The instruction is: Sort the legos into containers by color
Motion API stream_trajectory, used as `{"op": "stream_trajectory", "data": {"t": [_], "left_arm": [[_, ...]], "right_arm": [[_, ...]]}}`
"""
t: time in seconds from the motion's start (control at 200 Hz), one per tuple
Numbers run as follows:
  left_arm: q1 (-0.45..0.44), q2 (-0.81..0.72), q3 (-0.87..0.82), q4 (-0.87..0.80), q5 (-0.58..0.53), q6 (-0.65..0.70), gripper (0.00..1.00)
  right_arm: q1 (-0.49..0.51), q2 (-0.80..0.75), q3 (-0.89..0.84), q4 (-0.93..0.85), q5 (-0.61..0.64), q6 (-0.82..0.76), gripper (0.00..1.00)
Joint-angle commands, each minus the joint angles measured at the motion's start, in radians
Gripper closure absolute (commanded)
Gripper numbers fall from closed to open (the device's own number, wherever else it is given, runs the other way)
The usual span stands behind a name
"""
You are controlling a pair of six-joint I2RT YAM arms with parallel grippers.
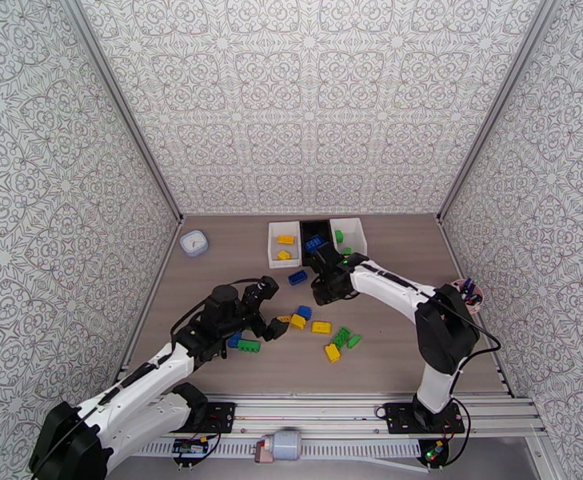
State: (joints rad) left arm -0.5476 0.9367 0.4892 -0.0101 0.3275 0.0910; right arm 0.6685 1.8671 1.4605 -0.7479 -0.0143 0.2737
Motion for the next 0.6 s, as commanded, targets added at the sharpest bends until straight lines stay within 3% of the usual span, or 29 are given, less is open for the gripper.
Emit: {"op": "stream_trajectory", "data": {"t": [0.0, 0.25, 0.47, 0.595], "left_arm": [[0.010, -0.034, -0.024, 0.037, -0.070, -0.048, 0.00], [0.016, -0.064, -0.024, 0.006, -0.140, -0.070, 0.00], [0.023, -0.069, -0.005, -0.059, -0.220, -0.136, 0.00], [0.034, -0.057, 0.014, -0.100, -0.252, -0.163, 0.00]], "right_arm": [[0.006, 0.094, 0.138, 0.127, 0.007, 0.047, 0.64], [-0.005, 0.349, 0.503, 0.141, 0.041, 0.003, 0.64], [-0.018, 0.578, 0.840, 0.029, 0.067, -0.073, 0.62], [-0.024, 0.651, 1.015, -0.065, 0.086, -0.119, 0.47]]}}
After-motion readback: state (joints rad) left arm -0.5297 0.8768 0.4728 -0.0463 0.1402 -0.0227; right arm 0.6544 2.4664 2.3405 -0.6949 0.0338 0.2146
